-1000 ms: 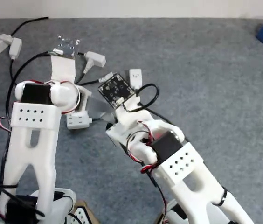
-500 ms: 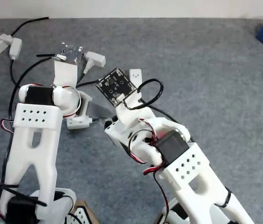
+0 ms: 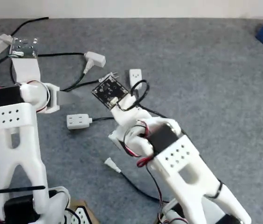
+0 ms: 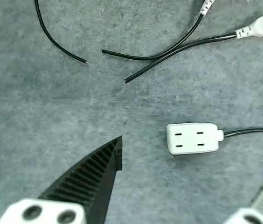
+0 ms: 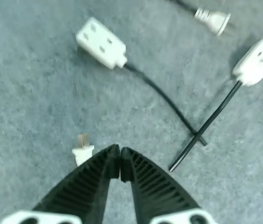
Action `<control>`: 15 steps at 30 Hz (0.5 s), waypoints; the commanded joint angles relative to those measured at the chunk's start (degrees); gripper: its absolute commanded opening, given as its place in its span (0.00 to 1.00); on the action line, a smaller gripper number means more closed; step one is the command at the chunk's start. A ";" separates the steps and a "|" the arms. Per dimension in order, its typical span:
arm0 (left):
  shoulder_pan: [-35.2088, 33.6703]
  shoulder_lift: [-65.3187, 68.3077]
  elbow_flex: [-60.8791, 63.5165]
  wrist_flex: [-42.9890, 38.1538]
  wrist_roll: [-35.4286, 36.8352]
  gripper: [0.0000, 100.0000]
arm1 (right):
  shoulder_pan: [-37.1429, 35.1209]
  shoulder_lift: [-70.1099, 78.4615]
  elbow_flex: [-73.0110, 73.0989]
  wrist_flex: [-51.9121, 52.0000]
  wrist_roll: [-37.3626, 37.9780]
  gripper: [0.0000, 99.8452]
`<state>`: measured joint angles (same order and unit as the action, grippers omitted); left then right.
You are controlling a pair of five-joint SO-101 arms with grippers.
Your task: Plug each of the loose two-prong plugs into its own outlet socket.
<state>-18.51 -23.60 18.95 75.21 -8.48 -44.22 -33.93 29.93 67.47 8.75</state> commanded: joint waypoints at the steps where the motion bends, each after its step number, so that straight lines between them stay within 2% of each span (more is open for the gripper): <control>1: -3.74 -0.13 -1.71 -0.70 -2.99 0.46 | 0.57 1.01 2.77 -0.75 -1.67 0.01; 3: -5.76 -0.13 -2.24 -0.88 -2.99 0.46 | -0.92 1.89 6.46 -2.59 -3.69 0.01; 8: -6.81 -0.13 -1.98 -1.49 -3.16 0.46 | -7.43 5.76 10.59 -3.56 -2.64 0.03; 12: -9.71 -0.13 -1.98 -1.67 -3.16 0.46 | -7.78 11.30 12.35 -5.23 -0.79 0.09; 15: -10.59 -0.13 -1.80 -1.67 -3.25 0.46 | -8.84 13.23 16.84 -11.30 -0.53 0.09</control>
<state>-27.47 -23.60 18.95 74.51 -11.21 -51.69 -21.10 44.79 60.88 7.87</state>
